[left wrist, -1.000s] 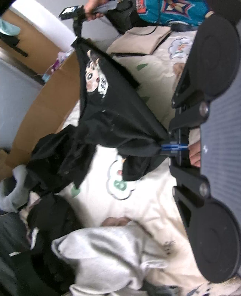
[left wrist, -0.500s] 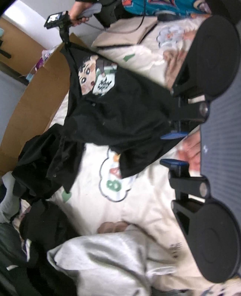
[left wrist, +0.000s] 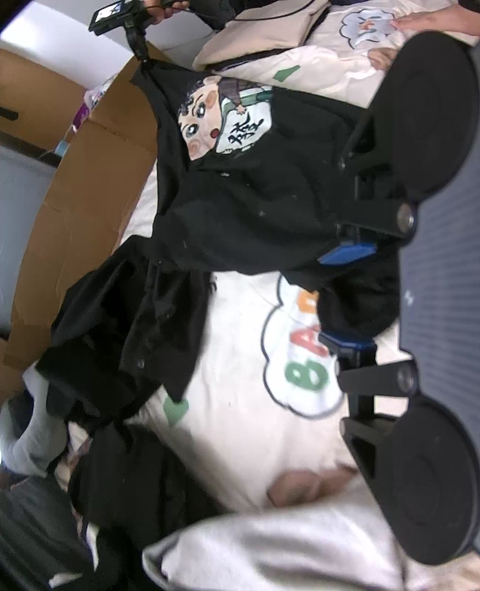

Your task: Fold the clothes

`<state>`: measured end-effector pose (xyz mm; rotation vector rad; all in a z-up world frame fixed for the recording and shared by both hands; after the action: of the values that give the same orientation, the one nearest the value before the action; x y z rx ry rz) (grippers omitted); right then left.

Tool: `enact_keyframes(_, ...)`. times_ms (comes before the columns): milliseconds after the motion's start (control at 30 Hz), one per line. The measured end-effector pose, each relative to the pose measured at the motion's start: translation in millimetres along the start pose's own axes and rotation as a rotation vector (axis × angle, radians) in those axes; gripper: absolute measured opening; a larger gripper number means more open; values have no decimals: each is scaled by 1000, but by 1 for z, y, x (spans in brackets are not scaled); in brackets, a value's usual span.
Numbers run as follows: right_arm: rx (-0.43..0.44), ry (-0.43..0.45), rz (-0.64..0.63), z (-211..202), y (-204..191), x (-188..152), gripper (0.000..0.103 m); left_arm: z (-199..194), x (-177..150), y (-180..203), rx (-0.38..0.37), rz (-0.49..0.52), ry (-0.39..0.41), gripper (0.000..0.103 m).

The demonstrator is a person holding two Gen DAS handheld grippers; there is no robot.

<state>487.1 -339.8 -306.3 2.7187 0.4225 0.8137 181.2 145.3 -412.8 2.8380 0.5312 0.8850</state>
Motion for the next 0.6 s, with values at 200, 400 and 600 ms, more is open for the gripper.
enact_keyframes(200,24,-18,14,3,-2,-10,4,45,11,3,-24,-8,-1,41)
enact_keyframes(400,36,1,18,-5,-4,-19,42,76,20,13,-53,11,-14,40)
enact_keyframes(600,88,24,59,-24,-3,-36,43,88,14,14,-112,-27,-70,5)
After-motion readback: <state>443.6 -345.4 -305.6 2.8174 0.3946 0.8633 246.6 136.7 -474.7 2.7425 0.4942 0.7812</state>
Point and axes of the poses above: each gripper's, at about its wrist camera, not at the fingertips, and z roughly the way its jaws point, y to its right, x to its top, the point moved 5 cm from there along z, roughly the way its jaws point, and after that the axes turned 2 degrees about -z, right-handed, at the moved point
